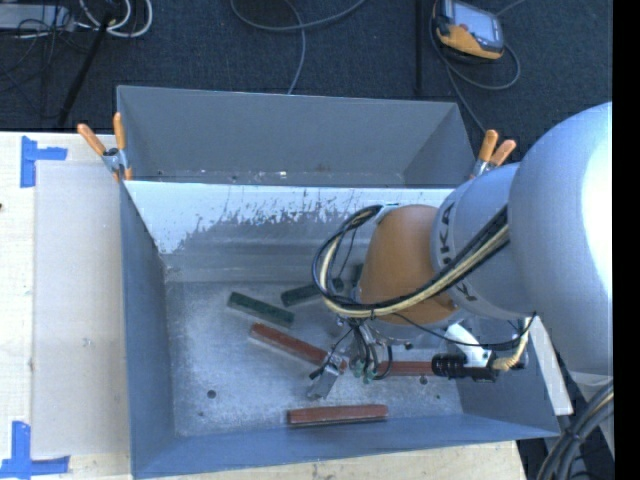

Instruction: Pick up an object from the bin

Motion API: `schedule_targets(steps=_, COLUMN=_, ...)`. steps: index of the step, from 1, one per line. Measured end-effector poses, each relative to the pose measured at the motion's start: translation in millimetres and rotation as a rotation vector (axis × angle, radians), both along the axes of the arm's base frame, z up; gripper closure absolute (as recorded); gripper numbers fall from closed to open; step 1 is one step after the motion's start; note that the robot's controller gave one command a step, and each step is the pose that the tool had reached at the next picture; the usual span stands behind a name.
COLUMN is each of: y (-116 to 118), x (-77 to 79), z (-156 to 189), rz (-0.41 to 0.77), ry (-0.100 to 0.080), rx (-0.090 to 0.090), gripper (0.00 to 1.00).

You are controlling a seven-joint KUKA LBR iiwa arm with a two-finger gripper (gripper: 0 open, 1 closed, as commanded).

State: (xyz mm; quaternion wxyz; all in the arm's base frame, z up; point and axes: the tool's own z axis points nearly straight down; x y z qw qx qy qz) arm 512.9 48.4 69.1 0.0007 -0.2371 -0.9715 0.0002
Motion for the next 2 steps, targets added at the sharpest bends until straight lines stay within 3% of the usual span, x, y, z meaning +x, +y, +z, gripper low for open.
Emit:
schedule_targets(steps=1, y=2.7, x=-19.8, z=86.4, rz=0.266, ry=-0.003, rx=0.000, gripper=0.00)
schedule_targets(steps=2, y=-17.5, x=-0.9, z=-4.1, rz=0.220, ry=0.006, rx=0.000, gripper=0.00)
